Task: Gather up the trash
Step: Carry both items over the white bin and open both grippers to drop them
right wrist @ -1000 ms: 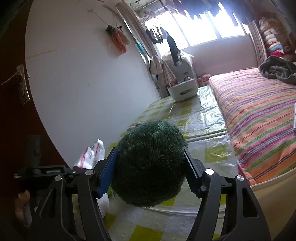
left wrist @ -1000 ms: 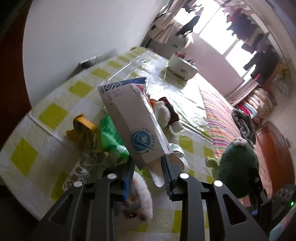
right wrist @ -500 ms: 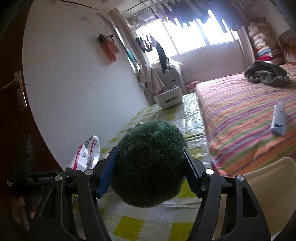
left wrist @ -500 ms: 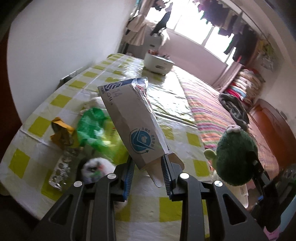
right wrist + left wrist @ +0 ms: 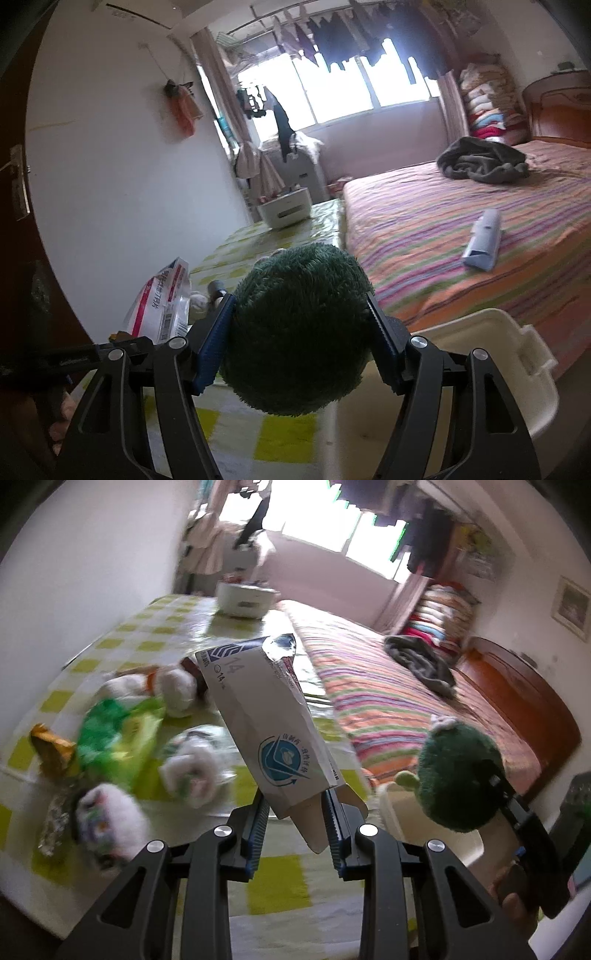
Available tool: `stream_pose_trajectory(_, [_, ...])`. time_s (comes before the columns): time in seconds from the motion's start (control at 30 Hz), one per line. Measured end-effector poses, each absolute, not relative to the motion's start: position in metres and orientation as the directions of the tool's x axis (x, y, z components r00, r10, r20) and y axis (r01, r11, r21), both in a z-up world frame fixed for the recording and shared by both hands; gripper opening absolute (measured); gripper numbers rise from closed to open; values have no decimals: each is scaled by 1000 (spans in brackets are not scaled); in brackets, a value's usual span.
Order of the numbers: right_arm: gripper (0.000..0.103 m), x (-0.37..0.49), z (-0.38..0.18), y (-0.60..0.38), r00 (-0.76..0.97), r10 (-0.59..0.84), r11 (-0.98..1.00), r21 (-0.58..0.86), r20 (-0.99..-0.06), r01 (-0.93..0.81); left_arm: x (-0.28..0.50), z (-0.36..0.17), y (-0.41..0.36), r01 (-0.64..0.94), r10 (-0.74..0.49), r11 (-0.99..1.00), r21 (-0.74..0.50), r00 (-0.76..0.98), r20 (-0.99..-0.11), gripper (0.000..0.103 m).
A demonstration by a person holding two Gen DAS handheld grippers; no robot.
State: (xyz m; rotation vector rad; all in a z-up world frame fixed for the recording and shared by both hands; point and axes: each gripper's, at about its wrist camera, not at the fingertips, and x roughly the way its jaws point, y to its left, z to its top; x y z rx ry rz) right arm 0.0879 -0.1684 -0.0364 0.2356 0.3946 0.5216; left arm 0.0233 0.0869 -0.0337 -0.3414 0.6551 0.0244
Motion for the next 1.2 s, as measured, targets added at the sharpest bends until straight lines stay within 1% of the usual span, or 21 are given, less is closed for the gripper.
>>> stream_pose_trajectory(0.13, [66, 86, -36, -182, 824, 480, 868, 299, -302, -396, 32, -35, 62, -39, -154, 953, -302, 792, -591, 29])
stream_pose_trajectory(0.27, [66, 86, -38, -199, 848, 431, 892, 290, -308, -348, 35, -35, 41, 33, -194, 961, -273, 786, -587, 29])
stream_pose_trajectory(0.5, [67, 89, -48, -227, 875, 342, 924, 290, -343, -247, 41, -27, 19, 104, -223, 967, -232, 786, -576, 29])
stream_pose_trajectory(0.67, [71, 89, -52, -235, 887, 297, 939, 277, -354, -204, 42, -22, 3, 137, -238, 967, -215, 785, -571, 29])
stream_pose_trajectory(0.7, [71, 89, -52, -237, 888, 300, 937, 281, -349, -206, 42, -22, -1, 146, -243, 966, -212, 783, -572, 29])
stream_pose_trajectory(0.8, [78, 87, -49, -243, 901, 283, 938, 291, -329, -188, 43, -20, -10, 168, -252, 966, -197, 779, -574, 30])
stream_pose_trajectory(1.07, [79, 77, -39, -277, 948, 213, 921, 373, -234, -114, 47, -22, -40, 228, -280, 960, -164, 758, -589, 31])
stream_pose_trajectory(1.2, [80, 73, -37, -283, 957, 197, 915, 390, -213, -102, 54, -28, -56, 283, -308, 949, -141, 729, -612, 31])
